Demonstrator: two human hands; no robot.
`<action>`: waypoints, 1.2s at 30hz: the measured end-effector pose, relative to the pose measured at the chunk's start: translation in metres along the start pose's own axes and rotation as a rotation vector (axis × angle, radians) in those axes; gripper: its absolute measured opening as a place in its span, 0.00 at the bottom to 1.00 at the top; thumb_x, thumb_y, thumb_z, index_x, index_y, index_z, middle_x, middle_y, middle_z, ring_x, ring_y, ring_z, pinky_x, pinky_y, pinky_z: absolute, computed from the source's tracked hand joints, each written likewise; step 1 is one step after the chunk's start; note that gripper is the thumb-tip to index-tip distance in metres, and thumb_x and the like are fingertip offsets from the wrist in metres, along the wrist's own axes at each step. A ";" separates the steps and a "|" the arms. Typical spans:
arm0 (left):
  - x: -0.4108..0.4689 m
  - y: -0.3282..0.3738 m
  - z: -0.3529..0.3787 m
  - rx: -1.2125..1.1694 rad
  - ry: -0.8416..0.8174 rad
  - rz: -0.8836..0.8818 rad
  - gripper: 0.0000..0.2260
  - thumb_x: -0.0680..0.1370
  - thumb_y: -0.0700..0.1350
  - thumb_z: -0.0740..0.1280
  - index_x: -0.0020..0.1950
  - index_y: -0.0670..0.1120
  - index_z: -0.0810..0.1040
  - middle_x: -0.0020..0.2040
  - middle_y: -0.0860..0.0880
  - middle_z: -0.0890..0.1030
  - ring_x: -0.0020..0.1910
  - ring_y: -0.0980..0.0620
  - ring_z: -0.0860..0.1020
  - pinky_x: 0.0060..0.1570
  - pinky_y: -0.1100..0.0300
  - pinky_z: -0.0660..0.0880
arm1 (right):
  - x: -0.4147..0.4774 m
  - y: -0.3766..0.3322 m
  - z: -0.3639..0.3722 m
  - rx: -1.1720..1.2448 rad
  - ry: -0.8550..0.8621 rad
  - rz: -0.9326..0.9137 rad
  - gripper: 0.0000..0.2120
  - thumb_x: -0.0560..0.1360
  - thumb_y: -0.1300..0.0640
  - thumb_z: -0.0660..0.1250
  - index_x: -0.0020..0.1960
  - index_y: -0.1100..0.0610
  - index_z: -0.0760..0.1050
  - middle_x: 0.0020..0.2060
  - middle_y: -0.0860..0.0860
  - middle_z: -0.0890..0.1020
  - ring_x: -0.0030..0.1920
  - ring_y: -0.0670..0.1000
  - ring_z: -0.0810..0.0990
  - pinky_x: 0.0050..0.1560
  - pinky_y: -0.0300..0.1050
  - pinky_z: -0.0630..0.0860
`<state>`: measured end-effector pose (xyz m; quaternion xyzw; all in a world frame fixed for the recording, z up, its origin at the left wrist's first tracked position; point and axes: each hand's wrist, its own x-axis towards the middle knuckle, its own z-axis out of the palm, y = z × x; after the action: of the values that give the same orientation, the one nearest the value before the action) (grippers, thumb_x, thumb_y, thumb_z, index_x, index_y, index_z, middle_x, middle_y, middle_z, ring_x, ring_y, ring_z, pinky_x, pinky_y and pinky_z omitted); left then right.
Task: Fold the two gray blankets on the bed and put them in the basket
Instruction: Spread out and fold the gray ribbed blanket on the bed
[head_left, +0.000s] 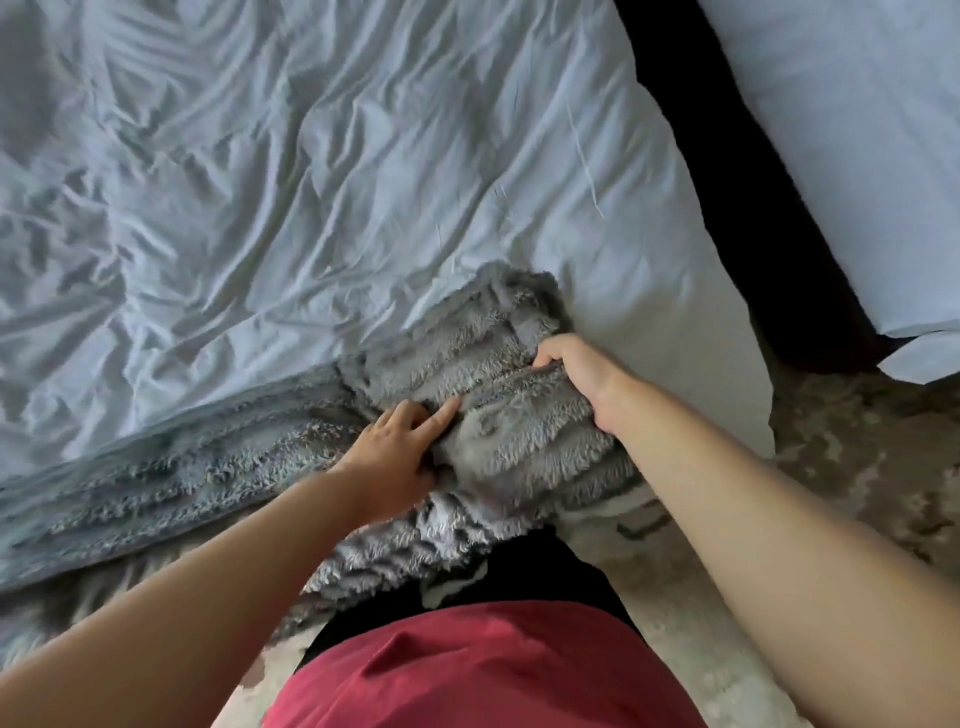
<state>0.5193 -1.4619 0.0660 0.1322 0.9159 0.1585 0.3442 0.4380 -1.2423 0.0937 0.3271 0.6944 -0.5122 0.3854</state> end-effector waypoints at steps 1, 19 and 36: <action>-0.002 0.001 -0.008 -0.004 0.093 -0.004 0.39 0.75 0.54 0.64 0.77 0.60 0.40 0.68 0.48 0.61 0.69 0.47 0.61 0.71 0.52 0.58 | -0.004 -0.018 -0.004 -0.008 -0.010 -0.042 0.14 0.53 0.51 0.67 0.38 0.54 0.75 0.47 0.57 0.80 0.47 0.58 0.79 0.45 0.48 0.74; 0.044 0.022 -0.001 -0.176 0.414 -0.475 0.23 0.81 0.57 0.52 0.76 0.60 0.54 0.78 0.48 0.51 0.77 0.46 0.48 0.73 0.44 0.40 | 0.109 -0.038 -0.082 -0.277 0.111 0.129 0.08 0.71 0.52 0.62 0.36 0.54 0.73 0.24 0.55 0.79 0.33 0.57 0.73 0.34 0.45 0.70; 0.037 -0.004 0.044 -0.176 -0.072 -0.374 0.26 0.81 0.50 0.53 0.77 0.45 0.54 0.78 0.44 0.35 0.76 0.45 0.33 0.71 0.37 0.34 | -0.036 -0.049 0.051 -0.391 0.189 -0.264 0.22 0.59 0.51 0.70 0.53 0.50 0.74 0.44 0.49 0.80 0.45 0.54 0.78 0.42 0.45 0.74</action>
<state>0.5218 -1.4434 0.0116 -0.0651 0.8942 0.1667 0.4103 0.4239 -1.3067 0.1384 0.1994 0.8499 -0.3811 0.3045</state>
